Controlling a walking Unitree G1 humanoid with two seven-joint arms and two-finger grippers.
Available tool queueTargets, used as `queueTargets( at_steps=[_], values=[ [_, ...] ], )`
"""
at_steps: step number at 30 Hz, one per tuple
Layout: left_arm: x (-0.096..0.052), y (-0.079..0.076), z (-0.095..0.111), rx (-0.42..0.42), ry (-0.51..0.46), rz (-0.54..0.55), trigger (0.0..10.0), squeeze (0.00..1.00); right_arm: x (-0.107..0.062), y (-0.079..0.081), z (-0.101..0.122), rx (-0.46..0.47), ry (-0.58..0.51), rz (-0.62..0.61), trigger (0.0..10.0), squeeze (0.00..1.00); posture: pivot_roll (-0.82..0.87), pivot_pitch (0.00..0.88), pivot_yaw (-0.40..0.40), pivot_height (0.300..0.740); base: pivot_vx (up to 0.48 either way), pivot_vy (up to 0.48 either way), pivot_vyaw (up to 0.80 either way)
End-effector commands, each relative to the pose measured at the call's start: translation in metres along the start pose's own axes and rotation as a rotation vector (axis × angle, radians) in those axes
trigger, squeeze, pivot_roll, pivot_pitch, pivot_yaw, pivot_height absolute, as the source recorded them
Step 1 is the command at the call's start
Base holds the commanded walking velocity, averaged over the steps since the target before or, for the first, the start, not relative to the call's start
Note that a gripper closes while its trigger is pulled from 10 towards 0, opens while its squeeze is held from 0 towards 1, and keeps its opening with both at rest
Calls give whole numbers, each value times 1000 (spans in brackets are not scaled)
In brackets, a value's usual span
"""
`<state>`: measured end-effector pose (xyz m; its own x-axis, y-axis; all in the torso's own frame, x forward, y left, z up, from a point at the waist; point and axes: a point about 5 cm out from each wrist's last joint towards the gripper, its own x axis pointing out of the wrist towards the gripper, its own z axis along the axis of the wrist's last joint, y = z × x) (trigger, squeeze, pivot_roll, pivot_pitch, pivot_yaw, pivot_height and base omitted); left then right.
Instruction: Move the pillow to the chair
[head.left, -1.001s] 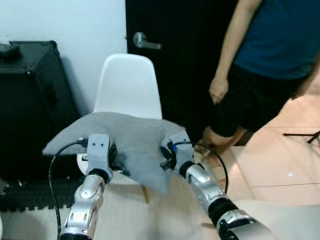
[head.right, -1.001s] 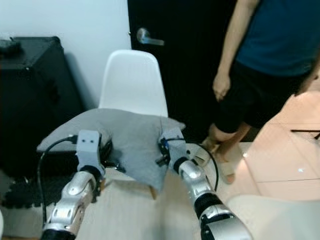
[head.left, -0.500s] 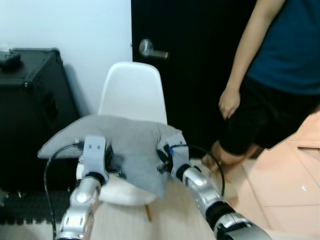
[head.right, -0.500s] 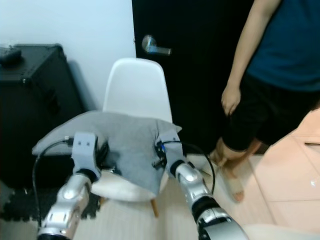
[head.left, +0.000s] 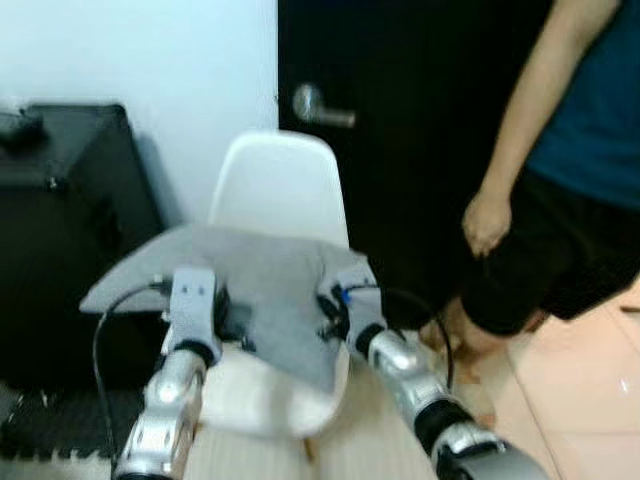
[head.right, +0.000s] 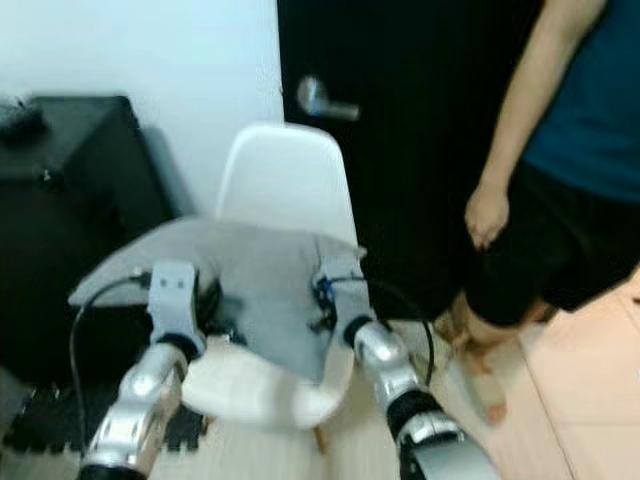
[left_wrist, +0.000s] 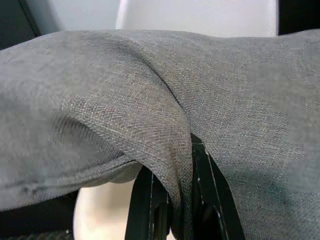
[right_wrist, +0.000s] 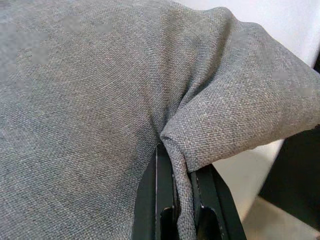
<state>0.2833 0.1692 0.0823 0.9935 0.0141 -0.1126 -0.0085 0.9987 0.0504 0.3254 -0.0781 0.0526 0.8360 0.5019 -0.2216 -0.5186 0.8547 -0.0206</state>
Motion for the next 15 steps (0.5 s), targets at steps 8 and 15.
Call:
queueTargets(
  at_steps=[8,15],
  values=[
    [1,3,13,21,-61,8,10000,0,0,-1,-2,14,11,-8,10000,0,132,34,-41,740,196,0,0],
    [1,0,12,18,-59,7,10000,0,-1,-1,-2,21,10,-12,10000,0,132,34,-41,740,0,0,0]
  ],
)
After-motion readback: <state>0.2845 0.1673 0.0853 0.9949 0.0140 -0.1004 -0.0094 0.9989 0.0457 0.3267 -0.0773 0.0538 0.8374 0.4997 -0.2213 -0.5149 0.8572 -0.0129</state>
